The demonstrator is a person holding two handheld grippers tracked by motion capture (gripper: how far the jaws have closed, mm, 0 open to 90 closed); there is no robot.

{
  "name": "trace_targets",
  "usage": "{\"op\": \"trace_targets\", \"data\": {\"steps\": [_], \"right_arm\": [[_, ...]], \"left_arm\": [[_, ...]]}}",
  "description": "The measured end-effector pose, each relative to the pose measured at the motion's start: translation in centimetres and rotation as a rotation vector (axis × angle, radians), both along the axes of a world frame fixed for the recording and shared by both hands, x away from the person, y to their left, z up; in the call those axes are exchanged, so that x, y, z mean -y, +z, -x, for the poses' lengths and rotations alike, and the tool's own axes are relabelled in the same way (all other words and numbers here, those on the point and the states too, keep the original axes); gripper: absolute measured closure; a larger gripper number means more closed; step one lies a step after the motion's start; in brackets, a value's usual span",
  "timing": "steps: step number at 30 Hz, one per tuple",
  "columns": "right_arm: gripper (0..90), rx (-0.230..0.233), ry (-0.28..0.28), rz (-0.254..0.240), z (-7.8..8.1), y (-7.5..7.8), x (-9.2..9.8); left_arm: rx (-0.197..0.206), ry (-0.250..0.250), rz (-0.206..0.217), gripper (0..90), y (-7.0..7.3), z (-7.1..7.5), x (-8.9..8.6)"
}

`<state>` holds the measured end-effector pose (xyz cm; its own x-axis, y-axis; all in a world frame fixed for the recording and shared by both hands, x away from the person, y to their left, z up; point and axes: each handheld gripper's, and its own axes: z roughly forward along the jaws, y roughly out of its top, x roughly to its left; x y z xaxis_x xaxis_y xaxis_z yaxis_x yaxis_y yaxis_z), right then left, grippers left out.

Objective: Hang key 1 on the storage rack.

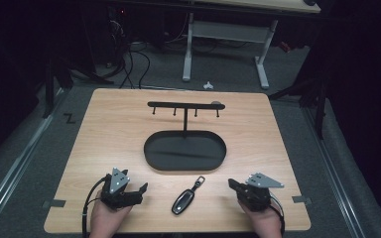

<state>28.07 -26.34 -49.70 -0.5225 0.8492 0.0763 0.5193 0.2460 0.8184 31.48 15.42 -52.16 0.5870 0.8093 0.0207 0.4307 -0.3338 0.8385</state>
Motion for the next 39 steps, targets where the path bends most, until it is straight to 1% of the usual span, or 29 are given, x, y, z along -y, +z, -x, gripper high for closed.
{"op": "trace_targets", "data": {"steps": [1, 2, 4, 5, 7, 8, 9, 10, 11, 12, 13, 14, 16, 17, 18, 19, 20, 21, 23, 27, 28, 29, 30, 33, 35, 37, 39], "right_arm": [[89.9, -0.004, 0.012, 0.003, 0.0, 0.0, -0.6], [89.9, -0.004, 0.012, 0.003, 0.0, 0.0, -0.6], [89.9, 0.000, 0.061, 0.022, 0.1, -0.2, -2.2], [89.9, -0.006, 0.102, 0.030, 0.2, -0.4, -3.6], [90.0, -0.016, 0.131, 0.039, 0.4, -0.7, -4.8], [90.0, -0.025, 0.156, 0.036, 0.4, -0.9, -5.7], [90.0, -0.025, 0.156, 0.036, 0.4, -0.9, -5.7], [89.9, -0.021, 0.193, 0.069, 0.6, -1.0, -7.4], [89.9, -0.021, 0.203, 0.062, 0.6, -1.0, -7.9], [89.9, -0.026, 0.212, 0.040, 0.6, -1.0, -8.4], [89.9, -0.026, 0.212, 0.040, 0.6, -1.0, -8.4], [89.9, -0.025, 0.234, 0.015, 0.5, -0.7, -9.7], [90.0, -0.008, 0.262, 0.032, 0.7, -0.5, -10.9], [90.0, -0.008, 0.262, 0.032, 0.7, -0.5, -10.9], [90.0, -0.011, 0.275, 0.026, 0.7, -0.5, -11.4], [90.0, -0.017, 0.296, 0.038, 0.9, -0.8, -12.4], [90.0, -0.014, 0.307, 0.062, 1.0, -1.0, -12.7], [90.0, -0.014, 0.307, 0.062, 1.0, -1.0, -12.7], [90.0, -0.019, 0.323, 0.094, 1.3, -1.6, -13.2], [90.0, -0.031, 0.326, 0.101, 1.2, -1.8, -13.5], [90.0, -0.038, 0.333, 0.118, 1.2, -2.2, -13.7], [90.0, -0.038, 0.333, 0.118, 1.2, -2.2, -13.7], [90.0, -0.040, 0.337, 0.136, 1.3, -2.3, -13.6], [89.9, -0.046, 0.328, 0.137, 1.3, -2.3, -13.4], [90.0, -0.037, 0.310, 0.143, 1.4, -2.1, -12.5], [90.0, -0.037, 0.298, 0.149, 1.4, -2.0, -11.7], [90.0, -0.042, 0.283, 0.144, 1.4, -2.1, -11.0]], "left_arm": [[0.001, -0.002, -0.001, 15.3, 0.0, 0.0, 0.0], [0.001, -0.002, -0.001, 15.3, 0.0, 0.0, 0.0], [0.002, -0.002, -0.002, 15.3, 0.0, 0.0, 0.0], [0.001, -0.003, -0.006, 15.4, 0.0, 0.0, -0.1], [0.001, -0.002, -0.004, 15.4, 0.0, 0.0, -0.1], [0.000, -0.002, -0.004, 15.4, 0.0, 0.0, -0.1], [0.000, -0.002, -0.004, 15.4, 0.0, 0.0, -0.1], [0.001, -0.002, -0.001, 15.4, 0.0, 0.0, -0.2], [0.003, -0.003, 0.000, 15.4, 0.0, 0.0, -0.2], [0.001, -0.003, 0.000, 15.4, 0.0, 0.0, -0.2], [0.001, -0.003, 0.000, 15.4, 0.0, 0.0, -0.2], [0.001, -0.002, 0.006, 15.4, 0.0, 0.0, -0.3], [0.000, -0.003, 0.007, 15.4, 0.0, 0.0, -0.3], [0.000, -0.004, 0.004, 15.4, 0.0, 0.0, -0.3], [-0.001, -0.006, 0.002, 15.4, 0.0, 0.0, -0.2], [-0.001, -0.007, 0.004, 15.4, 0.0, 0.1, -0.2], [-0.001, -0.008, 0.005, 15.4, 0.0, 0.1, -0.2], [-0.001, -0.008, 0.005, 15.5, 0.0, 0.1, -0.2], [-0.001, -0.013, 0.000, 15.5, -0.1, 0.1, -0.1], [-0.004, -0.019, -0.005, 15.5, -0.1, 0.1, 0.0], [-0.005, -0.026, -0.007, 15.4, -0.2, 0.1, 0.2], [-0.005, -0.026, -0.007, 15.5, -0.2, 0.1, 0.2], [-0.006, -0.033, -0.008, 15.5, -0.2, 0.1, 0.3], [-0.005, -0.035, -0.007, 15.6, -0.2, 0.1, 0.4], [-0.006, -0.038, -0.001, 15.6, -0.2, 0.0, 0.4], [-0.005, -0.039, -0.001, 15.6, -0.2, 0.0, 0.4], [-0.002, -0.040, 0.000, 15.6, -0.1, 0.0, 0.4]]}}
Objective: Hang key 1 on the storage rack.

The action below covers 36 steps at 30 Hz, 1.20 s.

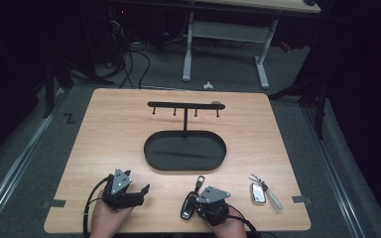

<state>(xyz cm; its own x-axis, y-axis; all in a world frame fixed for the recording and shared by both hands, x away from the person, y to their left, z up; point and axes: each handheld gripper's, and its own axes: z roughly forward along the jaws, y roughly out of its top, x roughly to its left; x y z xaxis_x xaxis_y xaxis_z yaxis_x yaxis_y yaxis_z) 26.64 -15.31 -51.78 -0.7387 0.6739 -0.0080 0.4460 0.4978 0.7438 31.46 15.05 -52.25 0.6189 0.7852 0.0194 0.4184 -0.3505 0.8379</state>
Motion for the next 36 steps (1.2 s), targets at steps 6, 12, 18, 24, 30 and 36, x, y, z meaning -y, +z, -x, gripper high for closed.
{"op": "trace_targets", "data": {"steps": [6, 12, 18, 24, 30, 36], "right_arm": [[90.0, -0.017, -0.033, 0.010, 0.1, 0.0, 2.2], [90.0, -0.013, -0.081, 0.013, -0.3, 0.1, 4.0], [90.0, 0.002, -0.149, 0.026, -0.6, 0.2, 6.3], [90.0, 0.012, -0.196, -0.010, -0.4, 0.9, 7.9], [90.0, -0.010, -0.173, -0.021, 1.1, 1.2, 8.1], [90.0, -0.041, -0.158, 0.001, 1.9, 0.8, 7.8]], "left_arm": [[0.000, -0.004, 0.005, 15.6, 0.1, 0.0, 0.0], [0.000, -0.013, 0.014, 15.6, 0.2, -0.1, 0.2], [0.006, -0.029, 0.024, 15.5, 0.3, -0.4, 0.6], [0.017, -0.044, 0.027, 15.5, 0.5, -0.6, 1.3], [0.030, -0.038, 0.046, 15.1, 0.7, -1.2, 1.9], [0.039, -0.041, 0.059, 15.0, 1.0, -1.8, 2.5]]}}
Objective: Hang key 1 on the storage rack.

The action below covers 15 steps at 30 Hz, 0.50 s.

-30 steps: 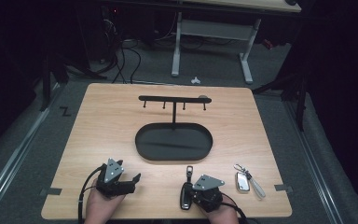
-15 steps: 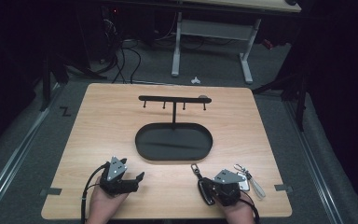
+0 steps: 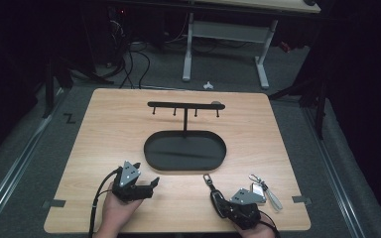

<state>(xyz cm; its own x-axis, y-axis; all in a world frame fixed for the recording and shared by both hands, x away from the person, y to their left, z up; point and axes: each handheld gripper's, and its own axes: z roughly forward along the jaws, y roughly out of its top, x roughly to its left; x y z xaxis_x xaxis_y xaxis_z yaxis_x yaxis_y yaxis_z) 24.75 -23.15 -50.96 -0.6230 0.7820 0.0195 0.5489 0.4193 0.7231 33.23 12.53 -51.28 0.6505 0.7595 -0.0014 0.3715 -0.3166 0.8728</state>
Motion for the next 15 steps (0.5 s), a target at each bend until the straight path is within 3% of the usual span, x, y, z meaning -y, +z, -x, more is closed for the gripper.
{"op": "trace_targets", "data": {"steps": [5, 10, 15], "right_arm": [[90.0, -0.035, 0.003, 0.013, 0.3, -0.3, 0.2], [90.0, -0.022, -0.014, 0.027, 0.2, -0.3, 0.7], [90.0, -0.014, -0.068, 0.030, -0.7, -0.3, 2.4]], "left_arm": [[0.002, -0.006, 0.007, 15.0, 0.1, -0.2, 0.4], [-0.002, -0.012, 0.015, 14.9, 0.1, -0.2, 0.4], [-0.001, -0.011, 0.010, 14.9, 0.1, 0.1, 0.0]]}}
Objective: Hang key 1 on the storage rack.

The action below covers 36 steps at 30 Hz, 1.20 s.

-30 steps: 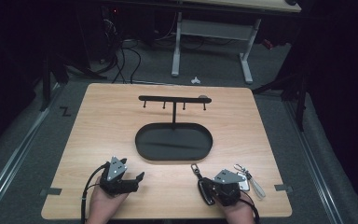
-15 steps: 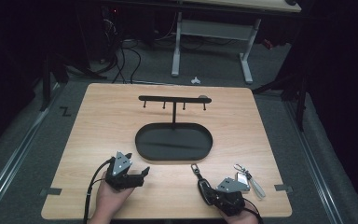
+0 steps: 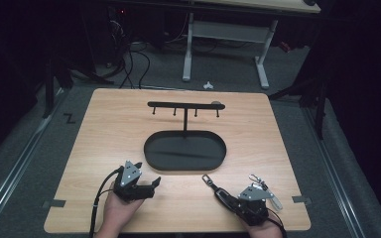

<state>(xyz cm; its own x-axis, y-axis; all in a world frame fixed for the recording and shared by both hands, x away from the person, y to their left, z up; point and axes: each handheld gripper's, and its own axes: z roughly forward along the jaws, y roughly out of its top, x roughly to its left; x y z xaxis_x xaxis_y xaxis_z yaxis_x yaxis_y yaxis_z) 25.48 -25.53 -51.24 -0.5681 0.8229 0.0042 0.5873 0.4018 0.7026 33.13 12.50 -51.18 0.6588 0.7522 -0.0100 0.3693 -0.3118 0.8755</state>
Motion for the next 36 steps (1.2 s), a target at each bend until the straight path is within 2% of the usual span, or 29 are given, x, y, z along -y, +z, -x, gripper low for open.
{"op": "trace_targets", "data": {"steps": [2, 6, 10, 19, 26, 32, 36], "right_arm": [[90.0, -0.001, -0.015, 0.012, -0.4, 0.1, 0.7], [89.4, -0.008, -0.017, 0.000, -0.8, 0.2, 1.3], [85.5, 0.014, -0.019, -0.031, -0.9, 0.7, 1.5], [75.7, 0.010, -0.027, -0.059, -1.4, 1.2, 2.0], [64.9, 0.009, -0.001, -0.030, -2.0, 1.5, 1.2], [63.9, 0.019, 0.010, -0.006, -2.2, 2.0, 0.5], [62.3, 0.008, 0.012, 0.004, -2.7, 2.1, 0.2]], "left_arm": [[-0.002, 0.005, 0.002, 14.9, 0.0, 0.1, -0.2], [-0.002, 0.013, 0.007, 14.8, 0.0, 0.2, -0.6], [-0.005, 0.012, 0.003, 14.8, -0.1, 0.3, -0.7], [-0.005, 0.015, -0.005, 14.9, -0.1, 0.5, -0.9], [-0.006, 0.024, -0.010, 14.8, -0.2, 0.6, -1.2], [-0.010, 0.017, -0.023, 14.6, -0.4, 0.4, -1.2], [-0.013, 0.008, -0.023, 14.6, -0.5, 0.4, -1.1]]}}
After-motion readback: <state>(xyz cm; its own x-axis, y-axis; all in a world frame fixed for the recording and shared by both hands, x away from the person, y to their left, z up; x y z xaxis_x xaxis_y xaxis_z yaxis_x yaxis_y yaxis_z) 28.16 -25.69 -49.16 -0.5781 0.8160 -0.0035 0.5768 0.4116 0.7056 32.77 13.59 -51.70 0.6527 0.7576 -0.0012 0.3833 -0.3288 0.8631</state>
